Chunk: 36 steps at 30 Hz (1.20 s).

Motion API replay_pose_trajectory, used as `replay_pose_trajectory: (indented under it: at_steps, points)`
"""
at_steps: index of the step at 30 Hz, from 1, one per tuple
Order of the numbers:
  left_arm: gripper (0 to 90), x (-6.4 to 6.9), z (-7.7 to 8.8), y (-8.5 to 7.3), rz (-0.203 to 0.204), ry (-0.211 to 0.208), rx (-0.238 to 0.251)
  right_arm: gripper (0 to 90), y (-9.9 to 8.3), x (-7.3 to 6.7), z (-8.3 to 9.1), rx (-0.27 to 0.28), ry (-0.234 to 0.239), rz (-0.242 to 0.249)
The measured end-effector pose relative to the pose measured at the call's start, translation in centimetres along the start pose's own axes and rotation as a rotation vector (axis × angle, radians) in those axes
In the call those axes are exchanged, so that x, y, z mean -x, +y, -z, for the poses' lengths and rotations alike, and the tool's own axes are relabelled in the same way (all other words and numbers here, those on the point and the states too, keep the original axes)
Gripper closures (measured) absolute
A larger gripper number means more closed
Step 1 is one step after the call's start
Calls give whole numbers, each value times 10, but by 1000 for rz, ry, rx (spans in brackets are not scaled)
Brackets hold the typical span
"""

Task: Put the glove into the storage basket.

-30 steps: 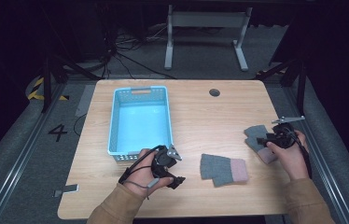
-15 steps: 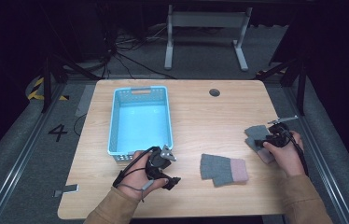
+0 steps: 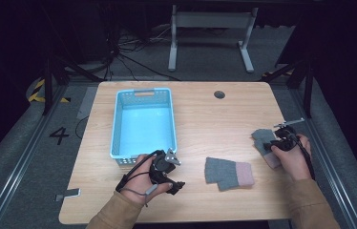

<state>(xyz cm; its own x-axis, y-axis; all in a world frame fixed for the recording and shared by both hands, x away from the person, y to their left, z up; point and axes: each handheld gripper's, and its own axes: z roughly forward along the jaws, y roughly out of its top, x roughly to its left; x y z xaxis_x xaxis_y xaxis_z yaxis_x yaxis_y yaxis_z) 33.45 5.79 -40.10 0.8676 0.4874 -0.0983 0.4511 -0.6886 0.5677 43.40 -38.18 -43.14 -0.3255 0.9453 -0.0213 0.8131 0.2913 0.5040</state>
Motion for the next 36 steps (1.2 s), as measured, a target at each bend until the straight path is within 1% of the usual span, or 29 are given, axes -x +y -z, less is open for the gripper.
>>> replay_pose_trajectory:
  at_steps: [3, 4, 5, 9, 12, 14, 15, 16, 18, 19, 20, 21, 22, 23, 24, 26, 27, 28, 29, 30, 31, 33, 36]
  points:
    - [265, 0, 0, 0, 1, 2, 3, 734, 0, -1, 1, -8, -2, 7]
    - [265, 0, 0, 0, 2, 1, 4, 758, 0, -2, 2, -11, -13, 17]
    - [265, 0, 0, 0, 2, 1, 3, 765, 0, -2, 2, -11, -15, 20]
    - [265, 0, 0, 0, 2, -1, 4, 773, 1, -4, 5, -7, -17, 24]
    - [265, -1, 1, 0, 4, -1, 6, 773, 1, -5, 10, 1, -4, 31]
    - [265, -1, 1, 1, -1, -2, 5, 772, 3, -8, 15, 7, 2, 49]
    - [265, -1, 1, 1, -1, -2, 5, 772, 3, -8, 15, 7, 2, 49]
    - [265, 0, 1, 1, -2, -3, 6, 772, 4, -12, 21, 19, 9, 71]
    - [265, 0, 1, 2, -2, -4, 7, 773, 4, -14, 23, 20, 11, 76]
    - [266, 0, 0, 3, -5, -10, 4, 772, 5, -19, 29, 31, 19, 94]
    - [266, 0, 0, 3, -5, -10, 4, 772, 5, -19, 29, 31, 19, 94]
    - [266, 0, 0, 3, -13, -8, 2, 772, 6, -20, 32, 37, 24, 97]
    - [266, 0, 0, 4, -11, -10, 6, 772, 7, -24, 39, 52, 41, 110]
    - [266, 0, 0, 4, -11, -10, 6, 772, 7, -24, 39, 52, 41, 110]
    - [266, 0, 0, 5, -17, -13, 0, 771, 7, -29, 47, 68, 66, 122]
    - [266, 0, -1, 6, -19, -11, 2, 770, 7, -30, 49, 70, 70, 129]
    - [266, 0, -2, 7, -23, -15, -1, 770, 8, -36, 55, 60, 81, 150]
    - [266, 0, -2, 7, -23, -15, -1, 769, 8, -38, 58, 61, 85, 162]
    - [266, 0, -2, 8, -25, -16, -1, 769, 8, -38, 58, 61, 85, 162]
    - [266, 0, -3, 9, -28, -18, -1, 770, 8, -44, 63, 65, 103, 184]
    - [266, 0, -3, 9, -28, -18, -1, 770, 8, -44, 63, 65, 103, 184]
    - [266, 1, -4, 10, -31, -18, 1, 770, 9, -52, 71, 77, 132, 208]
    - [266, 1, -4, 11, -32, -22, -1, 770, 9, -57, 75, 90, 144, 225]
